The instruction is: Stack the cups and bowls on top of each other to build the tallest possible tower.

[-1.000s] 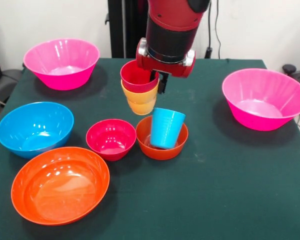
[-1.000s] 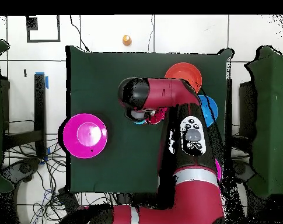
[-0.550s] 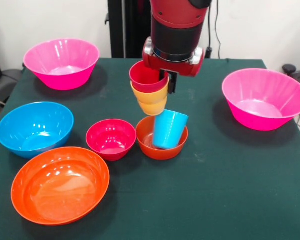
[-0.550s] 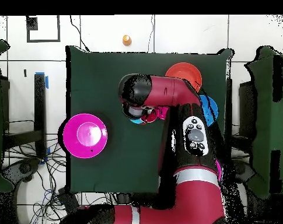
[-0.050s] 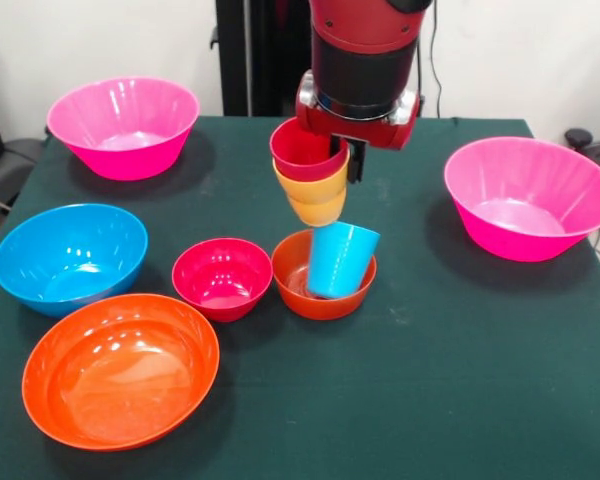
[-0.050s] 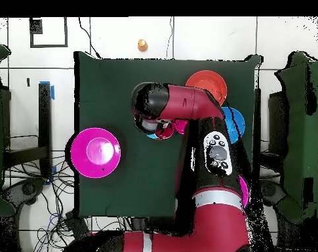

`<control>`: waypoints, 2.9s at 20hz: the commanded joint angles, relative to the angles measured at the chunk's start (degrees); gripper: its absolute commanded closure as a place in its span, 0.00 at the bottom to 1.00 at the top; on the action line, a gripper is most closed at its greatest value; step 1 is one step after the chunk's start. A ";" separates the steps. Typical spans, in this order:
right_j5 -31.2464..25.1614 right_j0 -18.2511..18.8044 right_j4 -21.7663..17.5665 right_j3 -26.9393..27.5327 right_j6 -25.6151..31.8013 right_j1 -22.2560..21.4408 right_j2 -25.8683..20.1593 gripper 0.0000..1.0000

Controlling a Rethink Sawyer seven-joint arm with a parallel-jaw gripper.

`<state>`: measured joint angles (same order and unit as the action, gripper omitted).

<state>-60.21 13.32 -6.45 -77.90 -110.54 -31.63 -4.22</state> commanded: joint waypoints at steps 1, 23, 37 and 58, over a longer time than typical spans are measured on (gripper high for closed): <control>-12.50 -1.84 2.49 -4.08 -4.58 -4.43 -1.63 1.00; 12.82 -3.61 0.36 -8.77 -4.25 3.98 0.52 1.00; 0.65 -6.31 -6.56 -1.38 4.92 -1.64 6.79 1.00; -4.11 -1.84 2.69 -11.41 0.36 -7.52 -0.12 1.00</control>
<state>-58.64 10.49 -7.55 -80.49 -110.54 -38.87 2.56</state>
